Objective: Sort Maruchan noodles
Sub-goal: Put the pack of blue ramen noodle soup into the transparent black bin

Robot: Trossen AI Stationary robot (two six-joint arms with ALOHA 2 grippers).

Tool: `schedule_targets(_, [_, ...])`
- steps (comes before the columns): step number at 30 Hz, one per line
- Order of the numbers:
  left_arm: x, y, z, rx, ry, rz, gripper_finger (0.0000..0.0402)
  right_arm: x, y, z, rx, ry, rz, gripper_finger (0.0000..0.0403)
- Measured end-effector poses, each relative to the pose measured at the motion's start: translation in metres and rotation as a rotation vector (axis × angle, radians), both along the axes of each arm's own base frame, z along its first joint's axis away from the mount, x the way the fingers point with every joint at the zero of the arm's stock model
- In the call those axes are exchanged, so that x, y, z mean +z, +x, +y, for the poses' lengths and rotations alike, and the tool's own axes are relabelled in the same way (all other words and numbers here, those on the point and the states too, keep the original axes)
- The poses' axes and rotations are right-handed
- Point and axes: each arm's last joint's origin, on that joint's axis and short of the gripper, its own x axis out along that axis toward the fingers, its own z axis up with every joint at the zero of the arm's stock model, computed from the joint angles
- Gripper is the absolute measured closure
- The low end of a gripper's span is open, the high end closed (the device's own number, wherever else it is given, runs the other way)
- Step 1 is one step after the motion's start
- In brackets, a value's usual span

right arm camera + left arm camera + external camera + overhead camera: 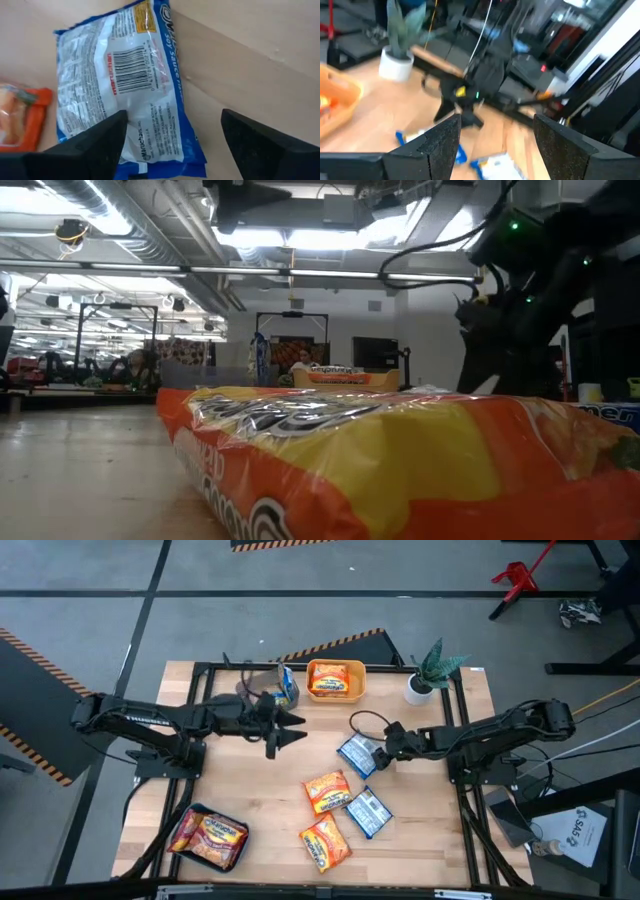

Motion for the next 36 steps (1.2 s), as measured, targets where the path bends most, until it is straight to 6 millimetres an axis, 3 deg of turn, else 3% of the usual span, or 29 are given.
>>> schedule_targets(5, [-0.022,0.017,-0.009,0.023,0.009,0.1,0.0159,-0.005,-0.001,0.001,0.01,0.009,-0.055,0.01])
schedule_targets(11, [-0.069,0.049,-0.011,0.065,-0.023,0.251,0.0159,-0.003,0.001,0.001,0.033,-0.007,-0.064,0.0174])
schedule_targets(16, [-0.112,0.072,-0.002,0.125,-0.116,0.341,0.0159,-0.001,0.004,0.001,0.051,-0.003,-0.098,0.0225])
schedule_targets(21, [-0.144,0.085,0.015,0.214,-0.221,0.377,0.0159,-0.001,0.004,0.001,0.069,-0.015,-0.094,0.0236])
schedule_targets(30, [-0.17,0.1,0.031,0.179,-0.337,0.314,0.0159,-0.003,0.002,0.001,0.087,-0.037,-0.083,0.0241])
schedule_targets(36, [-0.176,0.1,0.031,0.191,-0.352,0.328,0.0159,-0.005,0.001,0.001,0.086,-0.036,-0.087,0.0308])
